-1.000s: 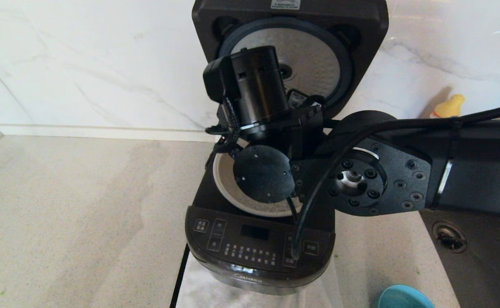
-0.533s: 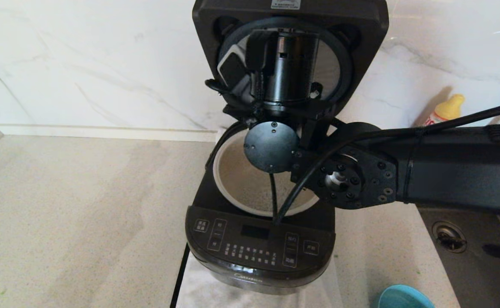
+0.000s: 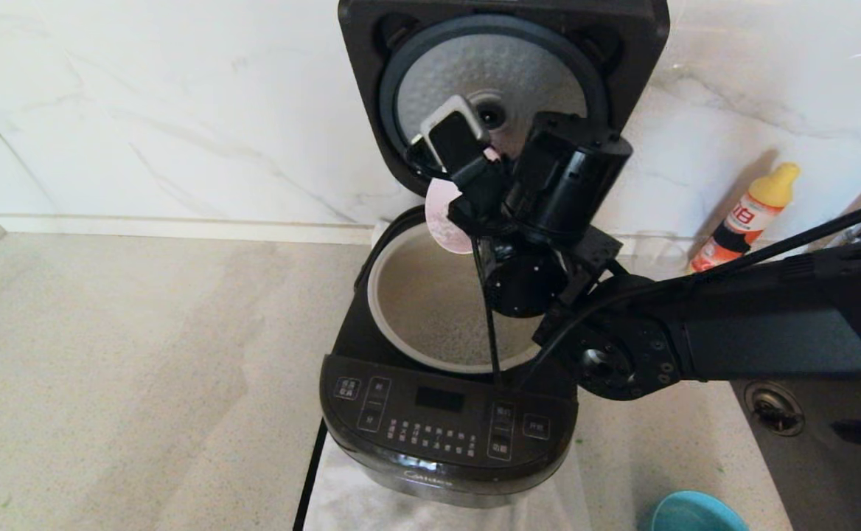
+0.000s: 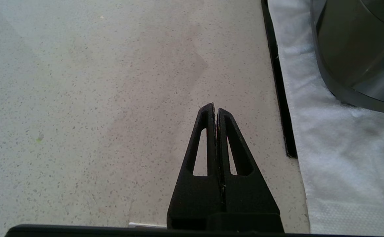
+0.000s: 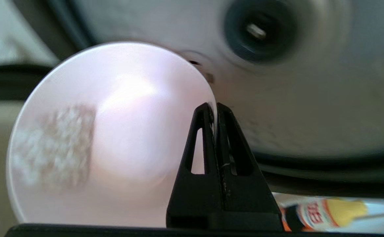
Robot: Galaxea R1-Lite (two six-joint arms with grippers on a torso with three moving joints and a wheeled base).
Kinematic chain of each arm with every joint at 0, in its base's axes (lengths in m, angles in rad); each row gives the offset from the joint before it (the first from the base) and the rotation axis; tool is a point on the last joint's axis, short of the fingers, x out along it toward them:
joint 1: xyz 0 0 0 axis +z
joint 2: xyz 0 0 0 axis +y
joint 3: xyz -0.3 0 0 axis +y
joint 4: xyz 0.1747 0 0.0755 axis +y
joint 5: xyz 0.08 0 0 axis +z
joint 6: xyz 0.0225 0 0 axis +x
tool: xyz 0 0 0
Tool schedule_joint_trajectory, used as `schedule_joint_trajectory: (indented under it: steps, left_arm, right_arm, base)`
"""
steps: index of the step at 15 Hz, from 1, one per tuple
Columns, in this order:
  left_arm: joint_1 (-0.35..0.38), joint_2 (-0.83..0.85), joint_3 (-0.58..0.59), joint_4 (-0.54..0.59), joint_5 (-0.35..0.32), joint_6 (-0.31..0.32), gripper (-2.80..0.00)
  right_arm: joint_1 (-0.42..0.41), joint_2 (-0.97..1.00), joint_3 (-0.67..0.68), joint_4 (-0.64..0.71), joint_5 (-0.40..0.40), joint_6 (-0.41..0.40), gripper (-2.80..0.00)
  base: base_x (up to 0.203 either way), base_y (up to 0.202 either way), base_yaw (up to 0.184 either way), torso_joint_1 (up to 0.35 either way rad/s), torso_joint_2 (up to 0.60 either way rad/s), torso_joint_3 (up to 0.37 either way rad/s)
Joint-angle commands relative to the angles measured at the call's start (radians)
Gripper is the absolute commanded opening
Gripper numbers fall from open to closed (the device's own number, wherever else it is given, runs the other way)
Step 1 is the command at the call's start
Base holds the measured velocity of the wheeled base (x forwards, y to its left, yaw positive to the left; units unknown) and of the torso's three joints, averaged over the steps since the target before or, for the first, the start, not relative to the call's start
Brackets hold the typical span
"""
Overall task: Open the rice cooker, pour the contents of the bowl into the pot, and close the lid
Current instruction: Pour the rice from the bowl into the rice cooker
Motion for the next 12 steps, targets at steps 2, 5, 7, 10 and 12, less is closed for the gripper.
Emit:
schedule_joint_trajectory:
  steps: [2,5,7,10,12]
  left_arm:
    - [0.0,0.001,0.002,0.0,0.0,0.001,-2.8]
    - [0.0,0.001,0.002,-0.001,0.0,0.001,-2.8]
    - [0.0,0.001,0.002,0.0,0.0,0.001,-2.8]
    - [0.0,0.001,0.002,-0.001,0.0,0.001,-2.8]
    - [0.0,0.001,0.002,-0.001,0.0,0.001,-2.8]
  right_arm:
    - [-0.054,-0.02,0.101,-0.226,0.08,-0.015,-2.8]
    - [-0.077,-0.025,0.179,-0.398,0.17,-0.056,-2.8]
    - [-0.078,-0.033,0.224,-0.437,0.189,-0.072,-2.8]
    - [-0.065,-0.033,0.251,-0.447,0.189,-0.073,-2.8]
    - [-0.054,-0.038,0.253,-0.458,0.191,-0.08,-2.8]
  base:
    - [0.0,0.0,0.0,0.0,0.0,0.0]
    - [0.0,0.0,0.0,0.0,0.0,0.0]
    - [0.0,0.0,0.0,0.0,0.0,0.0]
    - [0.0,0.0,0.0,0.0,0.0,0.0]
    - [0.0,0.0,0.0,0.0,0.0,0.0]
